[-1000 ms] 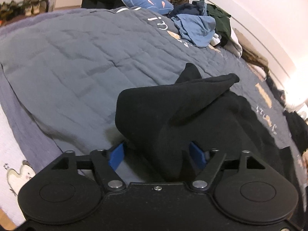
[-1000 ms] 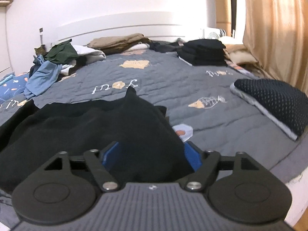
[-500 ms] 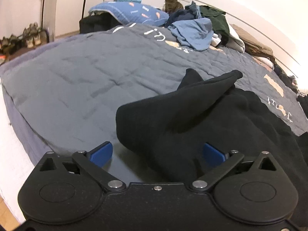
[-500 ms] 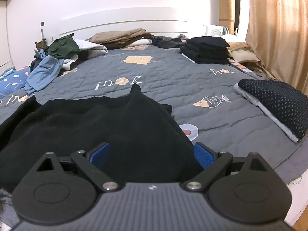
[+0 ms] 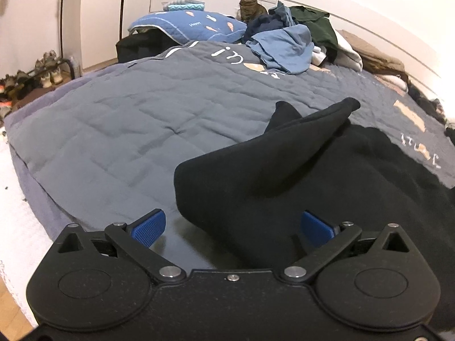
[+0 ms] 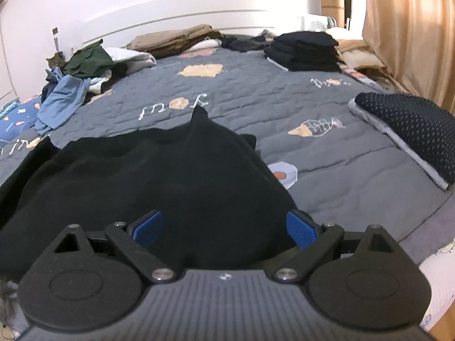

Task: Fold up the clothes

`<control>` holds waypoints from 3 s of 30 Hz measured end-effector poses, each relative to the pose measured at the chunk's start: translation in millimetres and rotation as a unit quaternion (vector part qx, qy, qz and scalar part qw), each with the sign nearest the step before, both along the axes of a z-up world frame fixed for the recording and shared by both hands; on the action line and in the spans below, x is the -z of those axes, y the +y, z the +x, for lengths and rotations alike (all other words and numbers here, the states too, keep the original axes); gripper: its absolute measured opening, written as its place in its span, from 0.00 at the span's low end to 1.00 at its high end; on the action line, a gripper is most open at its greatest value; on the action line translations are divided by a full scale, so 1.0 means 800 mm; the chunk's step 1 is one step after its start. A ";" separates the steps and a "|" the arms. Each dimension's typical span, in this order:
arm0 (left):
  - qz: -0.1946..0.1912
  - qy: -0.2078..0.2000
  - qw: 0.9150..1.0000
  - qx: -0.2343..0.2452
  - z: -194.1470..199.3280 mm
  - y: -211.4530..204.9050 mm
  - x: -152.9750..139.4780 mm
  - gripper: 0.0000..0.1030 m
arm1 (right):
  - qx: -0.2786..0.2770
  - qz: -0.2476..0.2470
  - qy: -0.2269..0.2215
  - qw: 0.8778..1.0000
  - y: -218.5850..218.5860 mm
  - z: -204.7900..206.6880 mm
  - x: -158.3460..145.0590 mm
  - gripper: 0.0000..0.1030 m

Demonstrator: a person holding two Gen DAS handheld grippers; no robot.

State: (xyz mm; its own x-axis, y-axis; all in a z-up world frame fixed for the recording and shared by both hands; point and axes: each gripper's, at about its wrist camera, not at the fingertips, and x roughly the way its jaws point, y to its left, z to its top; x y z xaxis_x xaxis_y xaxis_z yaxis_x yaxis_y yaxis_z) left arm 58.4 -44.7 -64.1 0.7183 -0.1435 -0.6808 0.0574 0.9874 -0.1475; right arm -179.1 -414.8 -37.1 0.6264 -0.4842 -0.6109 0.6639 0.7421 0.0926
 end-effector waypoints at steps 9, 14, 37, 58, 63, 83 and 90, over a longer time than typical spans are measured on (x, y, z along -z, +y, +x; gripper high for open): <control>-0.006 0.006 1.000 0.028 -0.010 -0.005 0.005 0.96 | -0.013 -0.023 0.008 1.000 0.004 0.002 -0.006 0.91; 0.021 -0.011 0.999 0.036 -0.014 -0.012 0.003 0.97 | -0.006 -0.036 0.015 0.999 0.011 0.006 -0.007 0.91; -0.008 0.009 0.999 0.031 -0.005 -0.005 0.010 1.00 | -0.059 0.034 0.034 0.997 0.014 0.028 0.012 0.91; -0.208 0.051 0.976 -0.039 0.023 0.031 0.037 0.62 | -0.091 0.022 -0.036 0.995 0.023 0.035 -0.003 0.91; -0.220 0.051 0.973 -0.055 0.029 0.034 0.040 0.56 | -0.080 0.015 -0.053 0.995 0.023 0.029 -0.001 0.92; -0.178 0.021 0.982 -0.056 0.022 0.021 0.031 0.29 | -0.050 0.013 -0.034 0.998 0.010 0.026 0.002 0.92; -0.179 -0.044 0.983 -0.012 0.005 0.003 0.002 0.19 | -0.047 0.003 -0.035 0.998 0.004 0.019 0.000 0.92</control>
State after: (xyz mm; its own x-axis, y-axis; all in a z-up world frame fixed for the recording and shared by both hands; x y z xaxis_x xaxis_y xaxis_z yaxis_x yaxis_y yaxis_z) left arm 62.6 -42.5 -65.8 0.7785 -0.3457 -0.5238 0.0639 0.8739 -0.4819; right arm -163.7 -411.4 -37.4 0.7098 -0.4183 -0.5667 0.5838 0.7996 0.1410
